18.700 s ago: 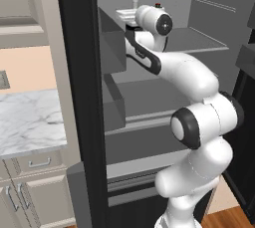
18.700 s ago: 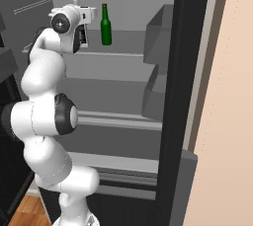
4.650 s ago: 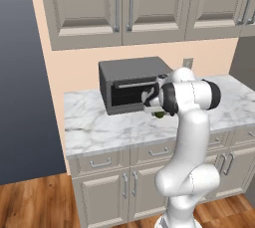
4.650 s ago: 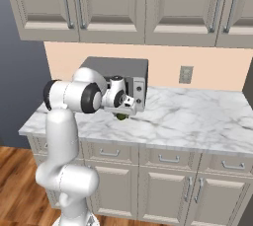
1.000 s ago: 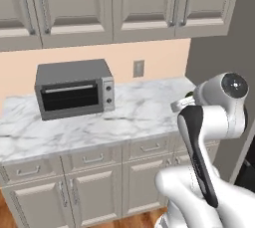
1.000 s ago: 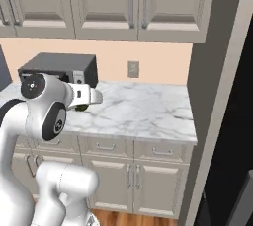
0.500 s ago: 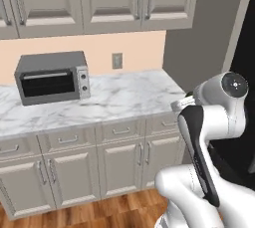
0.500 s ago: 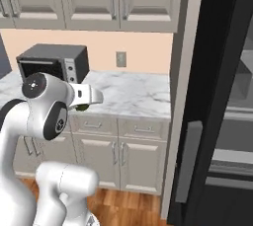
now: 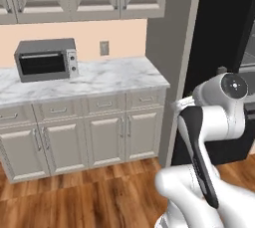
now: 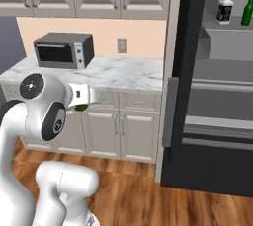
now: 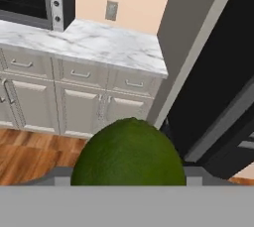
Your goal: Place the beer and liquor on the top shelf of the fridge to keep them out of children's reach, and place the lime on lower shelves for easy access.
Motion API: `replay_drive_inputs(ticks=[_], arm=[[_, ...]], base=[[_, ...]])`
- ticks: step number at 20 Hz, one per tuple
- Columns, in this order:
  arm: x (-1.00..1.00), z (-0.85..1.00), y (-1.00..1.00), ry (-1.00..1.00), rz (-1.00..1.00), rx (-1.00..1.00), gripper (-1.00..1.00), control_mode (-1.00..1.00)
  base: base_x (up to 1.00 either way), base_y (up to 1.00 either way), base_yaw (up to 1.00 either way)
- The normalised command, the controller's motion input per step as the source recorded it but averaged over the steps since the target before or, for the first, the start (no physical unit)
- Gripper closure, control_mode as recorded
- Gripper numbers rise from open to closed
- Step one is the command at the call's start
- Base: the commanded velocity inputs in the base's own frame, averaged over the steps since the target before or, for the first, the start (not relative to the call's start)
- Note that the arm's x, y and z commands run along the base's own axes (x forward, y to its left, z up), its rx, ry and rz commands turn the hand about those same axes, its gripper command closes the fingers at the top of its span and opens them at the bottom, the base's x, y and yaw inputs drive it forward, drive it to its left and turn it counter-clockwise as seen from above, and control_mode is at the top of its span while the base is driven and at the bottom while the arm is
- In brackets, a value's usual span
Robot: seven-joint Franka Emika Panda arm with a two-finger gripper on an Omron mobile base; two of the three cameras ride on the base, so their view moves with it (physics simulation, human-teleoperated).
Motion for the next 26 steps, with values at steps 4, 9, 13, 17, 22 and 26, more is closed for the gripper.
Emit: replay_drive_inputs(ticks=[4, 9, 13, 17, 22, 26], arm=[[0.0, 0.0, 0.0, 0.0, 0.0, 0.0, 1.0, 1.0], [0.0, 0.0, 0.0, 0.0, 0.0, 0.0, 1.0, 1.0], [0.0, 0.0, 0.0, 0.0, 0.0, 0.0, 1.0, 1.0], [0.0, 0.0, 0.0, 0.0, 0.0, 0.0, 1.0, 1.0], [0.0, 0.0, 0.0, 0.0, 0.0, 0.0, 1.0, 1.0], [0.0, 0.0, 0.0, 0.0, 0.0, 0.0, 1.0, 1.0]], base=[[-0.08, -0.84, -0.02], [0.01, -0.98, -0.02], [0.07, -0.94, 0.0], [0.1, -0.88, 0.0], [0.09, -0.79, 0.0], [0.18, -0.48, 0.0]])
